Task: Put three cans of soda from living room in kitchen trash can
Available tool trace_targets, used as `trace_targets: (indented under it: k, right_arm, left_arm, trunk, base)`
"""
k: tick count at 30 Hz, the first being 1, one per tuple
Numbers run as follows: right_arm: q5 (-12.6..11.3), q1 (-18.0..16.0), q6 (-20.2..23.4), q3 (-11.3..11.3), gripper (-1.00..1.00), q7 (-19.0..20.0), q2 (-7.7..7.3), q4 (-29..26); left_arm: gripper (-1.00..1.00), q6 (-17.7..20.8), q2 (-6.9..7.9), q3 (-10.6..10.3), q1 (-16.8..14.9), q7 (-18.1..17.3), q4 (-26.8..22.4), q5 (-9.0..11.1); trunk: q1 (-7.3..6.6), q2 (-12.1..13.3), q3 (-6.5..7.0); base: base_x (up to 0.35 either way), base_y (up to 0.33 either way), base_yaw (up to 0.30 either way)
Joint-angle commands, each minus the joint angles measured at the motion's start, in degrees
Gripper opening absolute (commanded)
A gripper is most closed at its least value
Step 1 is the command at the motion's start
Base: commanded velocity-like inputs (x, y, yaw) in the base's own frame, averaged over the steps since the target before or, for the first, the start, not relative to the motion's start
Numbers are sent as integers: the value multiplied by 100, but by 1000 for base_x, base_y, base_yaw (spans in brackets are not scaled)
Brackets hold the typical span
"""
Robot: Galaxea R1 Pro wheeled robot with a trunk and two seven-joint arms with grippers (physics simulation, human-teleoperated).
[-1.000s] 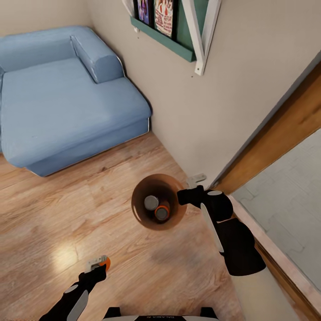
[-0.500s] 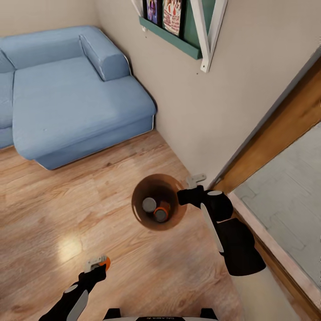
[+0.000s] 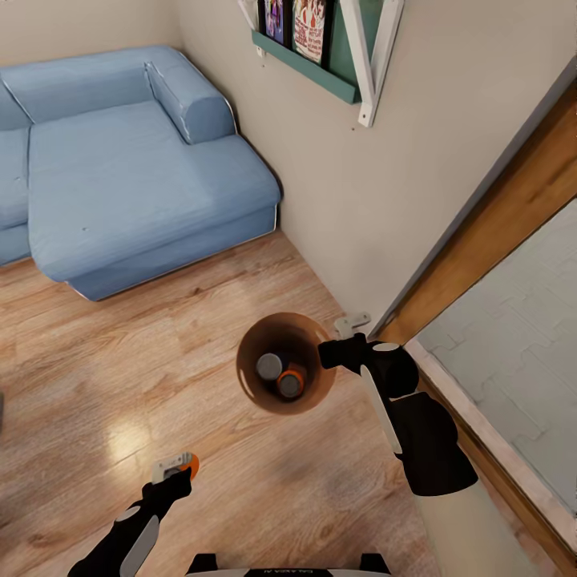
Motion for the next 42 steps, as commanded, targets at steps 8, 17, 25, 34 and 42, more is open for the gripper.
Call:
trace_targets:
  k: [8, 17, 25, 34, 42]
  right_arm:
    - [-124, -1, 6, 5, -100, 38, 1, -1]
    - [-124, -1, 7, 0, -100, 38, 1, -1]
    - [-124, -1, 7, -2, -100, 38, 1, -1]
    - [-124, -1, 7, -2, -100, 38, 1, -1]
    - [-124, -1, 7, -2, -100, 38, 1, -1]
  left_arm:
    - [-100, 1, 0, 0, 0, 1, -4, 0]
    - [-100, 2, 0, 0, 0, 1, -5, 0]
    - [-100, 8, 0, 0, 0, 1, -15, 0]
    - [-100, 7, 0, 0, 0, 1, -16, 0]
    - [-100, 8, 0, 1, 0, 1, -16, 1]
  trunk:
    - [-177, 322, 167]
    - [-374, 683, 389]
    - [-550, 1004, 589]
    - [-748, 1365, 811]
    - [-923, 1686, 1027]
  base:
    - [-1, 0, 84]
    - [0, 0, 196]
    - [0, 0, 205]
    - [0, 0, 107]
    - [0, 0, 4]
